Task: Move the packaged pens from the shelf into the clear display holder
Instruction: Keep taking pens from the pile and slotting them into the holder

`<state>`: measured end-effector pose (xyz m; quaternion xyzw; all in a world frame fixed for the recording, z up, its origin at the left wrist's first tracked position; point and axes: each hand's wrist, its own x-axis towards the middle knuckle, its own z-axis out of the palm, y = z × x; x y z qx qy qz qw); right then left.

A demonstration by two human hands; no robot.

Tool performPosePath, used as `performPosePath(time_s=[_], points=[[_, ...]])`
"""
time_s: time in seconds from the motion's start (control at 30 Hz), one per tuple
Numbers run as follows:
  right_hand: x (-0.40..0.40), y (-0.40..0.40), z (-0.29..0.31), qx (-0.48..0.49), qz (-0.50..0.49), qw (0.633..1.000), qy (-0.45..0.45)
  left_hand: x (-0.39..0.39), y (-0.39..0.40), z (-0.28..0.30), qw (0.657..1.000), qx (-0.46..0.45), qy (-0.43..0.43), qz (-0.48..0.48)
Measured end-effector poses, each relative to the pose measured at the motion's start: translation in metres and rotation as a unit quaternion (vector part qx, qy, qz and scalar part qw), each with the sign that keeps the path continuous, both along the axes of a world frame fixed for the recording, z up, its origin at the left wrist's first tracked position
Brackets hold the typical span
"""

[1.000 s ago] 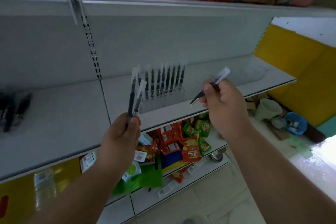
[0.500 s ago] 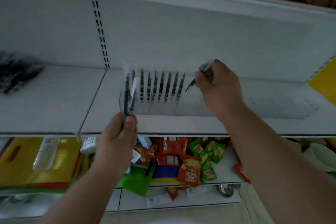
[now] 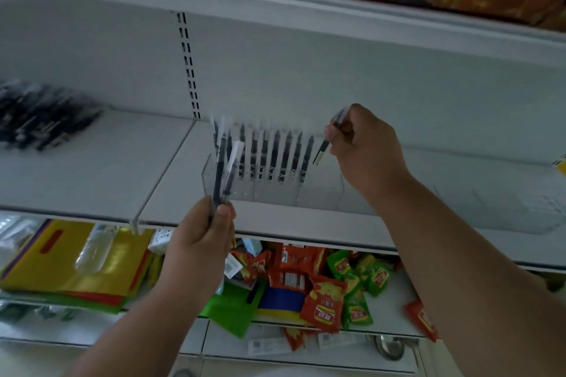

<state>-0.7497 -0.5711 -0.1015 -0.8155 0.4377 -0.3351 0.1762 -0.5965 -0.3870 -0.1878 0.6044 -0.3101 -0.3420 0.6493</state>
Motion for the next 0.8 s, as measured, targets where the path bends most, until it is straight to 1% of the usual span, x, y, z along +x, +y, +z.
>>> performPosePath(time_s=[0.17, 0.33, 0.47, 0.6, 0.73, 0.8], points=[[-0.001, 0.001, 0.003, -0.004, 0.002, 1.000, 0.014, 0.000, 0.001, 0.007, 1.000, -0.006, -0.006, 0.007], [-0.001, 0.001, 0.004, 0.008, -0.002, 1.000, 0.008, -0.001, -0.001, 0.004, 1.000, 0.002, -0.012, 0.001], [-0.004, -0.002, 0.005, 0.010, -0.019, 0.999, 0.038, -0.007, -0.003, 0.005, 0.999, 0.004, -0.044, -0.010], [0.004, -0.005, -0.003, 0.020, 0.010, 0.999, 0.047, -0.008, -0.008, 0.006, 1.000, -0.003, -0.027, -0.006], [0.005, -0.011, -0.019, 0.034, 0.012, 0.994, 0.100, -0.008, -0.010, 0.004, 1.000, -0.003, -0.020, -0.020], [0.002, -0.012, -0.026, 0.048, 0.010, 0.993, 0.110, -0.009, -0.010, 0.004, 1.000, 0.000, -0.019, -0.025]])
